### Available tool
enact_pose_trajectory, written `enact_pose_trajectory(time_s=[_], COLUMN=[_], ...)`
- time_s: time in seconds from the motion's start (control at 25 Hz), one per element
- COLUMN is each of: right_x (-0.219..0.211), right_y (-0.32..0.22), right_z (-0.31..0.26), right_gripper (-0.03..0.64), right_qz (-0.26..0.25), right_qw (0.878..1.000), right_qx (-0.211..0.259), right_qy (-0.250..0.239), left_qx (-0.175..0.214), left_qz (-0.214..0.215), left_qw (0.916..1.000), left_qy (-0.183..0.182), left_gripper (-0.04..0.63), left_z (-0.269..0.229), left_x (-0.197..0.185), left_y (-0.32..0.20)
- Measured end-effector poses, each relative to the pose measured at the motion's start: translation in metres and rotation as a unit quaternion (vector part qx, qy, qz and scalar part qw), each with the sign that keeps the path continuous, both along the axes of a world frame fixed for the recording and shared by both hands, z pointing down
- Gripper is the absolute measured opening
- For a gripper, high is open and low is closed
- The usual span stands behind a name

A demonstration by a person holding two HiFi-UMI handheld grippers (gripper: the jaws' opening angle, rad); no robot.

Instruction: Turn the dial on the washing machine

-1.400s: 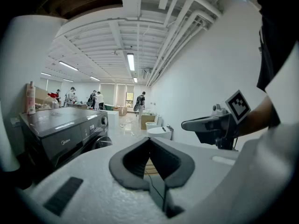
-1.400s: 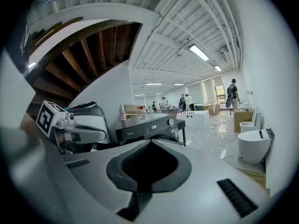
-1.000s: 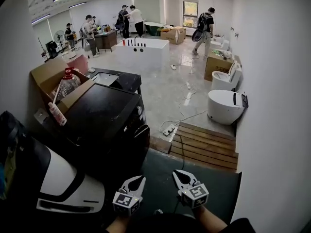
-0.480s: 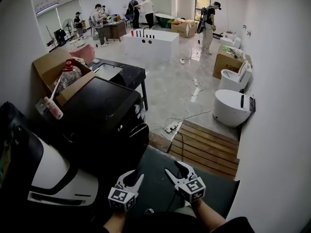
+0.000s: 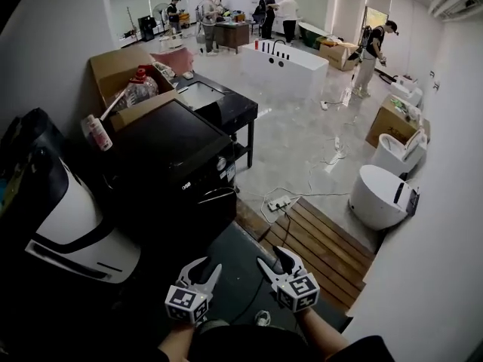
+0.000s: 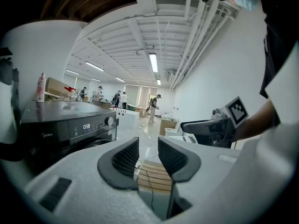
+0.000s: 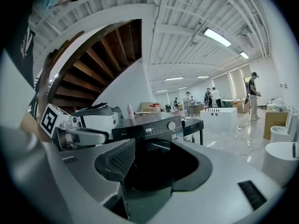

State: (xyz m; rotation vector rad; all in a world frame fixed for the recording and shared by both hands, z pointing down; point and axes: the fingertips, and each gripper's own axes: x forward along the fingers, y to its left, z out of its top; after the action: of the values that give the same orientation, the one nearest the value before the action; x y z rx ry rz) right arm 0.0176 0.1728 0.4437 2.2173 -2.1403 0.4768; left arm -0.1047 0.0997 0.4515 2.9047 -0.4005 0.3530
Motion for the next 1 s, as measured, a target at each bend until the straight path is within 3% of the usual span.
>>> enact_pose_trajectory(time_s=[0.24,0.44,1.0], right_x=[0.031,0.052,0.106], right_y=[0.005,-0.019,-0.166], right_z=[-0.002,0.003,0.017], right_gripper=[0.219,0.222,0.224], right_qz=[-0.036,-0.048,-0.06], right_qw=[0.999,0.999,0.998], right_qx=[0.001,-0.004,-0.018], right_qy=[0.001,-0.006,0.012], left_qx=[-0.016,-0.023,-0.03], left_qz=[-0.044,-0.075,-0.084], left_qw=[0.9989,0.9969,0.9959], left_qy=[-0.01,-0.01,-0.016], left_gripper=[0.138,0.141,0.143], left_z=[0.012,0.013,0.017], left_x=[0.015,0.022,0.074], left_y=[0.021,0.004,-0.139])
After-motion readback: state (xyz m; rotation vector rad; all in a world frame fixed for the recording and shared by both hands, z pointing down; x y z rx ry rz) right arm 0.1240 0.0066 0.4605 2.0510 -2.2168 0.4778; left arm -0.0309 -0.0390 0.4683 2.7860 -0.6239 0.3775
